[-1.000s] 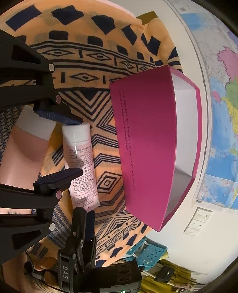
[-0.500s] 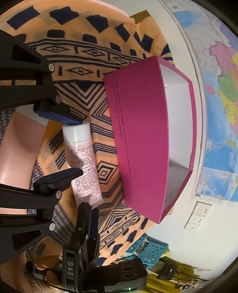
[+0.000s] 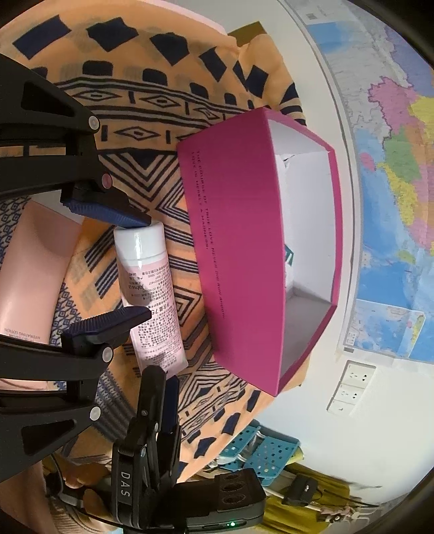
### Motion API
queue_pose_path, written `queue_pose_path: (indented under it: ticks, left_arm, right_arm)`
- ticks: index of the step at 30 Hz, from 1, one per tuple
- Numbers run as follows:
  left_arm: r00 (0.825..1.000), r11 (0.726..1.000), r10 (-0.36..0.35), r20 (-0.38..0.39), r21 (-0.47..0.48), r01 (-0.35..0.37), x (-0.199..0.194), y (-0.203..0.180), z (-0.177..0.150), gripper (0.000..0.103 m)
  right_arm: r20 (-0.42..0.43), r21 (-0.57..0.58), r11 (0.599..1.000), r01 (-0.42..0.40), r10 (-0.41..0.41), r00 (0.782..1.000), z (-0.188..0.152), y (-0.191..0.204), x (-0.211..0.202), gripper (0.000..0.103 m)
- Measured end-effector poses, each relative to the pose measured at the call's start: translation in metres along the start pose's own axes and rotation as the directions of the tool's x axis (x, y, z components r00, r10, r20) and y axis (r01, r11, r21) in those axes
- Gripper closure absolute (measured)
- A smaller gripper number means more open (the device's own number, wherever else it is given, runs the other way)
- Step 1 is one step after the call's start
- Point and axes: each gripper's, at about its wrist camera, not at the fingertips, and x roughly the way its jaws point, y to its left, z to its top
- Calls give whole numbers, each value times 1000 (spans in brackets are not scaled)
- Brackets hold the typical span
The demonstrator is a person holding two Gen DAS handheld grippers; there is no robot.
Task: Organize rigid objects
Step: 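Carry the lotion tube over the magenta shoebox with both grippers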
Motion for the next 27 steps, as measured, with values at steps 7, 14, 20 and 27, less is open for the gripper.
queue_pose_path:
  ticks: [7,14,20,27]
  left_arm:
    - [1000,1000,1,20,-1,-1,-7,-1,3,54]
    - [999,1000,0,52,8,-1,-15,-4,10,54]
    - [997,1000,-4,83,18,2,-22,-9,19,54]
    - [994,1000,-1,112,29,-3,-28,-14,26,54]
  right_arm:
    - [19,-21,1000,8,-7,1000,4,5,-5,53]
    - [49,-41,999,10,-8,999,10,7,-14,53]
    - [80,-55,998,19,-15,997,18,10,-24,53]
    - [109,-74,997,31,-23,994,26,11,-32,52]
